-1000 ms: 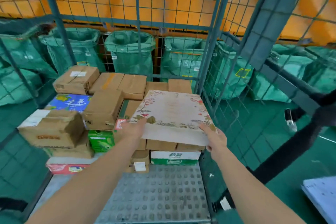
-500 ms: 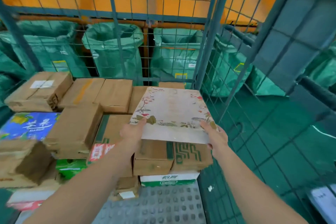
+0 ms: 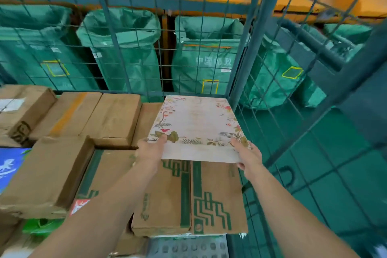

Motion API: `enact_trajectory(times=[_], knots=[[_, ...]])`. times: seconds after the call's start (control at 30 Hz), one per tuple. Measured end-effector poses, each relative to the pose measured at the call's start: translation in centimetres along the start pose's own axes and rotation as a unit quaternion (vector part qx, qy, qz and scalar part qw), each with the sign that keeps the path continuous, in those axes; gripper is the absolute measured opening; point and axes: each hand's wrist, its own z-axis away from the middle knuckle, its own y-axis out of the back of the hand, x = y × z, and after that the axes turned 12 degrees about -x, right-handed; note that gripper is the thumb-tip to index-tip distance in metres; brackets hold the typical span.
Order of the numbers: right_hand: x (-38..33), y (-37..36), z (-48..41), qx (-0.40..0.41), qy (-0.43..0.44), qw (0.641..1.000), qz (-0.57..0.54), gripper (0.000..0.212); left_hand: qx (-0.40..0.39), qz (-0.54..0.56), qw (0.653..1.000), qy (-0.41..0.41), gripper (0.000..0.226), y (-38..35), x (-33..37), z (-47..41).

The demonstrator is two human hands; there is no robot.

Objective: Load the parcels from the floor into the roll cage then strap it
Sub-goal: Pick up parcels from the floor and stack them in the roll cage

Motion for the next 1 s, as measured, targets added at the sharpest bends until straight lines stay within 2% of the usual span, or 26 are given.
enact_trajectory(times=[0.13,0.3,0.47,0.53,0.67,0.77,0.83,0.93,1.0], knots=[[-1.1,-0.1,-4.5,-0.007,-0.005,1.000,-0.014,0.056,0.002,0.016,1.000,0.010,0.087,-2.7,1.3,-3.8],[-0.9,-0.5,-9.1,0.010,-0.006,1.000,-0.026,0.079,0.005,0.012,1.000,0.016,0.087,-5.5,1.1,-7.9],[0.5,-0.6,-12.1,0.059,-0.002,0.998,0.027,0.081,-0.004,-0.021,0.999,0.027,0.075,-7.4,-0.1,-9.5],[1.2,-0.6,-12.7,0.064,-0.016,0.997,0.041,0.090,-0.018,-0.028,0.998,0.061,0.070,-8.1,-1.3,-9.8],[2.9,-1.1,-12.5,0.049,-0.044,0.997,0.044,0.103,-0.028,-0.051,0.992,0.114,0.077,-8.9,-3.0,-9.8],[3.5,-1.2,-11.8,0.048,-0.028,0.996,0.067,0.090,-0.042,-0.096,0.987,0.121,0.076,-9.1,-3.4,-10.1],[3.8,-1.3,-11.4,0.055,-0.008,0.996,0.073,0.079,-0.080,-0.114,0.983,0.118,0.075,-9.2,-3.9,-10.6],[4.3,-1.1,-10.6,0.047,-0.005,0.996,0.069,0.063,-0.121,-0.103,0.981,0.110,0.099,-9.6,-6.3,-12.8],[4.7,-0.6,-10.2,0.029,-0.019,0.996,0.079,0.055,-0.155,-0.089,0.979,0.103,0.081,-9.8,-4.7,-10.2]])
